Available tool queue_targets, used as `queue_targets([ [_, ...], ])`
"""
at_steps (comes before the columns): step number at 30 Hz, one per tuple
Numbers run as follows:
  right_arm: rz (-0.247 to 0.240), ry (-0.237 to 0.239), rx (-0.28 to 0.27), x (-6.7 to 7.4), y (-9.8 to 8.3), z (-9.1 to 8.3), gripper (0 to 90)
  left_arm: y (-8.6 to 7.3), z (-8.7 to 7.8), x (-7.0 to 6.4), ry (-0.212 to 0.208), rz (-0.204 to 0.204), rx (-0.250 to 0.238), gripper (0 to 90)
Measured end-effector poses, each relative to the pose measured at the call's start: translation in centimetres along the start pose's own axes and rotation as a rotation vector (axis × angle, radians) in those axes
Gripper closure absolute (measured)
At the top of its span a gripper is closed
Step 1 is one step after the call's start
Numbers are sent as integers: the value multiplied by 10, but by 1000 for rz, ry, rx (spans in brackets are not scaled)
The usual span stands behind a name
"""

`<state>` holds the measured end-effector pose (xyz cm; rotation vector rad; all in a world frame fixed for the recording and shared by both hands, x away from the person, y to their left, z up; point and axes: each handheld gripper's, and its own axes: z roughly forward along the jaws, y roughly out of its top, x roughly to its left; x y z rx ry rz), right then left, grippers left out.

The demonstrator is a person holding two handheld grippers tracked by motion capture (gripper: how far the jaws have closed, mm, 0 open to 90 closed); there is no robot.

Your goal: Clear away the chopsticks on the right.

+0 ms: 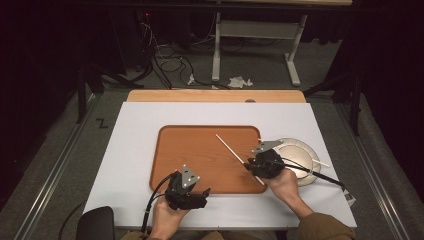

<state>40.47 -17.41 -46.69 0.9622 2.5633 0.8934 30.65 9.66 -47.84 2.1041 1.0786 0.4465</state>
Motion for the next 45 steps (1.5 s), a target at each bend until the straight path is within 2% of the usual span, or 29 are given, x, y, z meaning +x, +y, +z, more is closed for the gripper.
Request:
queue_targets([
  [2, -14, 2, -16, 1, -2, -6, 728, 2, 2, -1, -11, 9, 3, 245],
  [6, -13, -4, -41, 1, -7, -17, 724, 5, 6, -3, -30, 28, 5, 244],
  [12, 13, -19, -83, -1, -16, -35, 725, 10, 14, -3, -70, 32, 7, 243],
  [17, 33, -31, -97, -4, -23, -53, 731, 14, 17, -3, -89, 38, 7, 244],
  [19, 40, -41, -120, -5, -27, -59, 734, 15, 18, -4, -97, 44, 7, 244],
  [22, 52, -49, -136, -10, -32, -68, 733, 17, 21, -5, -111, 47, 12, 244],
  [25, 78, -61, -148, -15, -37, -76, 733, 18, 23, -3, -134, 29, 10, 244],
  [37, 139, -120, -196, -33, -53, -104, 734, 22, 27, -4, -148, 40, 13, 245],
  [45, 220, -156, -223, -55, -69, -119, 740, 23, 29, -4, -153, 44, 18, 245],
])
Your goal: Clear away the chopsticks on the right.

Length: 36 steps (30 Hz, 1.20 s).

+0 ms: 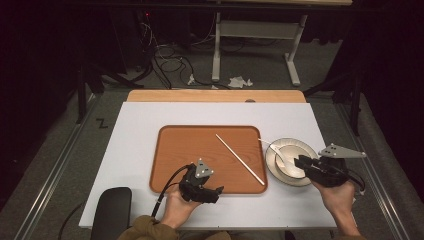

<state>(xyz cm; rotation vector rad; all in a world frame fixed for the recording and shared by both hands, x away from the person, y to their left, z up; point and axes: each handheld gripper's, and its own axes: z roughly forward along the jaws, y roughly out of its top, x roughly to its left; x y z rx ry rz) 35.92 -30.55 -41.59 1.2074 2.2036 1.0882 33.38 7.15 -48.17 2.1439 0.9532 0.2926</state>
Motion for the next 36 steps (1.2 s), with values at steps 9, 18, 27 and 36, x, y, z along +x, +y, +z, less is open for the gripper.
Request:
queue_targets([
  [9, 33, -75, -4, -17, -5, -12, 747, 2, 1, 0, 0, 7, -2, 246],
  [18, 103, -117, 9, -45, -18, -17, 758, 2, 2, 0, 6, 12, 6, 246],
  [27, 104, -156, 84, -61, -26, -4, 753, 1, 0, -1, 15, 17, 6, 246],
  [36, 36, -179, 167, -69, -26, 15, 720, -2, -2, -4, 40, 32, 20, 245],
])
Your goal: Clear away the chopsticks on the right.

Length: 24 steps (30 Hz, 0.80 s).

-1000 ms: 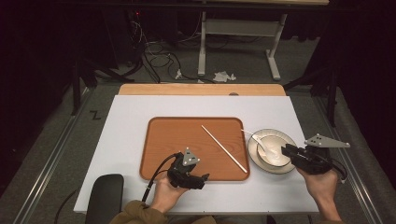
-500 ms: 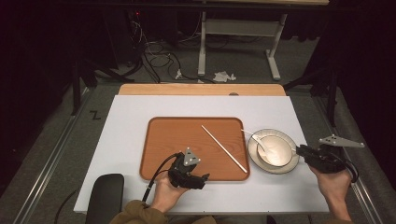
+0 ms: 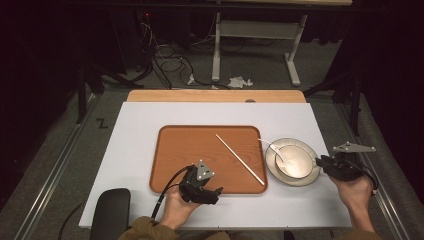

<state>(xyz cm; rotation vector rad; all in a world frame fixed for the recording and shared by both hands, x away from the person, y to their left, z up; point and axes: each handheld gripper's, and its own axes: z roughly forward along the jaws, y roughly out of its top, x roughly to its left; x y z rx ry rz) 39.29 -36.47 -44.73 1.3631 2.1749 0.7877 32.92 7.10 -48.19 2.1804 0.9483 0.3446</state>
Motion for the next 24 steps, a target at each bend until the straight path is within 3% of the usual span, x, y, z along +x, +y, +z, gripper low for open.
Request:
queue_targets([
  [4, -19, -4, 24, 0, 3, 7, 719, -2, -2, 1, 7, -9, -1, 245],
  [10, 7, 23, 36, -8, 3, 16, 720, -4, -4, 2, 17, -18, 2, 244],
  [19, -19, 41, 63, -7, 8, 26, 720, -7, -7, 4, 33, -33, -3, 243],
  [24, -10, 60, 74, -11, 10, 31, 717, -9, -9, 5, 44, -48, -8, 242],
])
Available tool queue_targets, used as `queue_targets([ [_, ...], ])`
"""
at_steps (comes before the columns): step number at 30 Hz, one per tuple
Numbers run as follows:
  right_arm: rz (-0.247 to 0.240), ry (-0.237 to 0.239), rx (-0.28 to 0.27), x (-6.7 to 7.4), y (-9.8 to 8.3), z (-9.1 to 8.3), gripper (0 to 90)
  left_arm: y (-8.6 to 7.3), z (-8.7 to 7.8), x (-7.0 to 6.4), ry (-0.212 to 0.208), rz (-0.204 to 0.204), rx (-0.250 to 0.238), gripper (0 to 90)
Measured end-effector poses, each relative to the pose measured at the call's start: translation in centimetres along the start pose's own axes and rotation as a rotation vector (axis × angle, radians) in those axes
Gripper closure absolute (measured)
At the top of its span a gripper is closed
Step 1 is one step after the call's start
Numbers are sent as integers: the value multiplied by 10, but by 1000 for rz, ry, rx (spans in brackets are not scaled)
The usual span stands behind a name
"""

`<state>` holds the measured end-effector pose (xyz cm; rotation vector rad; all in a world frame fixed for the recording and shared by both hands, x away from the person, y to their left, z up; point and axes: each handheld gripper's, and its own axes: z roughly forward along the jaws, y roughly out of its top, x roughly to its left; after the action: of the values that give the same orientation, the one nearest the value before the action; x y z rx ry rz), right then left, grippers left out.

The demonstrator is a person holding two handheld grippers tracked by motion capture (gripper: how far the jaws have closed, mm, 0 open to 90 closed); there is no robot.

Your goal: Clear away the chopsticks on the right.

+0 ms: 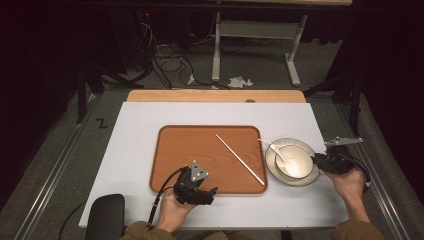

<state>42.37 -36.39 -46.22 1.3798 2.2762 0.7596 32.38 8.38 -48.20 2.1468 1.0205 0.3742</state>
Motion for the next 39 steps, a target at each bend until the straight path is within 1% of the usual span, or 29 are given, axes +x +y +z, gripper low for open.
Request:
queue_targets([
  [3, 18, 33, -10, -5, -1, 4, 715, -1, 0, 0, 2, -3, 4, 241],
  [4, 18, 36, -3, -6, -1, 5, 737, -2, -1, 0, 5, -5, 4, 241],
  [6, 21, 45, 0, -8, -1, 7, 749, -3, -1, 1, 7, -9, 4, 241],
  [10, -5, 33, 16, -7, 1, 11, 779, -4, -4, 2, 16, -17, 3, 241],
  [11, -3, 37, 23, -7, 1, 12, 783, -5, -4, 2, 18, -21, 2, 241],
  [12, -9, 38, 24, -8, 2, 13, 797, -5, -5, 2, 20, -22, 1, 240],
  [15, -5, 35, 23, -9, 2, 14, 837, -6, -5, 3, 21, -28, 0, 240],
  [17, 3, 35, 19, -10, 2, 14, 839, -6, -5, 3, 22, -29, 3, 240],
  [18, -6, 32, 18, -10, 2, 14, 840, -6, -5, 3, 21, -29, 4, 240],
  [20, -8, 27, 19, -9, 2, 14, 841, -7, -5, 2, 20, -27, 6, 240],
  [23, -11, 18, -5, -8, 2, 11, 843, -6, -5, 2, 18, -28, 6, 240],
  [26, -6, 17, -34, -6, 3, 5, 845, -6, -4, 4, 13, -29, 8, 240],
  [28, -11, 17, -56, -5, 3, 2, 845, -6, -3, 4, 15, -32, 7, 240],
  [33, 2, 11, -99, 0, 2, -9, 847, -4, -2, 5, 2, -31, 2, 241],
  [37, 21, 11, -145, 1, -1, -20, 847, -1, 0, 5, -8, -23, 0, 241],
  [39, 22, 9, -163, 4, -2, -25, 847, 0, 1, 4, -12, -18, -2, 241],
])
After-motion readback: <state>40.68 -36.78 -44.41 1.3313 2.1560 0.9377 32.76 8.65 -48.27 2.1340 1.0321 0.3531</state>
